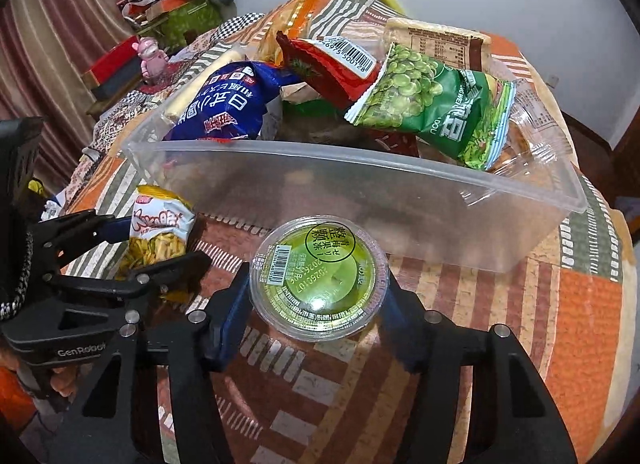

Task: Organize snacks
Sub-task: 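Grasp the yellow chip bag with the left tool while the right grasps the green jelly cup, then drop the chip bag into the box with the left tool while the right drops the jelly cup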

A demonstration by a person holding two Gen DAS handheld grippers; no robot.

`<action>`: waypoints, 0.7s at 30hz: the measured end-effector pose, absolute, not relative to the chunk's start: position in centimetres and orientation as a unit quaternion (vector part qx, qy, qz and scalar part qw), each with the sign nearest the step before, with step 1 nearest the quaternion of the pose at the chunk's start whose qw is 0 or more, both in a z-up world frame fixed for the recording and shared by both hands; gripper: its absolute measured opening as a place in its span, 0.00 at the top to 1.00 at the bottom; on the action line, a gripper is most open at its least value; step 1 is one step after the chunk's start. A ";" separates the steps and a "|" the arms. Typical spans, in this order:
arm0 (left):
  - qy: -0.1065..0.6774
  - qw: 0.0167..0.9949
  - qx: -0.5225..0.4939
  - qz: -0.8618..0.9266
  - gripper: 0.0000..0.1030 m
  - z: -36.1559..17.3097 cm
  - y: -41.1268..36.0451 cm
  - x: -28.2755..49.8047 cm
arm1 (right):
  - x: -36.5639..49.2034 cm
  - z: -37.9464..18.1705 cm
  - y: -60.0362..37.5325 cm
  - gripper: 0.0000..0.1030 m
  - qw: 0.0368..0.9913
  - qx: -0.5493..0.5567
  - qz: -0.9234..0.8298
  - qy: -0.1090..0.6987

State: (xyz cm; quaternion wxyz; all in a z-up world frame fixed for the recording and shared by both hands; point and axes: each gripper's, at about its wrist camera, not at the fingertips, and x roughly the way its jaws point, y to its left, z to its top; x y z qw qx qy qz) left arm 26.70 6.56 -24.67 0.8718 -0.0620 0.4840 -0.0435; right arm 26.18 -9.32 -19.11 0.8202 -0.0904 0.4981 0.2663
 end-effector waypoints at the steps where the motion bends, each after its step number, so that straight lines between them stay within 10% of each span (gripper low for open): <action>1: 0.483 0.872 -0.061 -0.045 0.52 -24.5 6.7 26.5 | 26.2 -19.0 -9.5 0.47 0.821 -0.086 0.266 0.498; 21: 0.396 0.915 -0.042 -0.060 0.55 -16.0 6.6 24.3 | 24.9 -13.4 -12.0 0.50 0.856 -0.058 0.275 0.433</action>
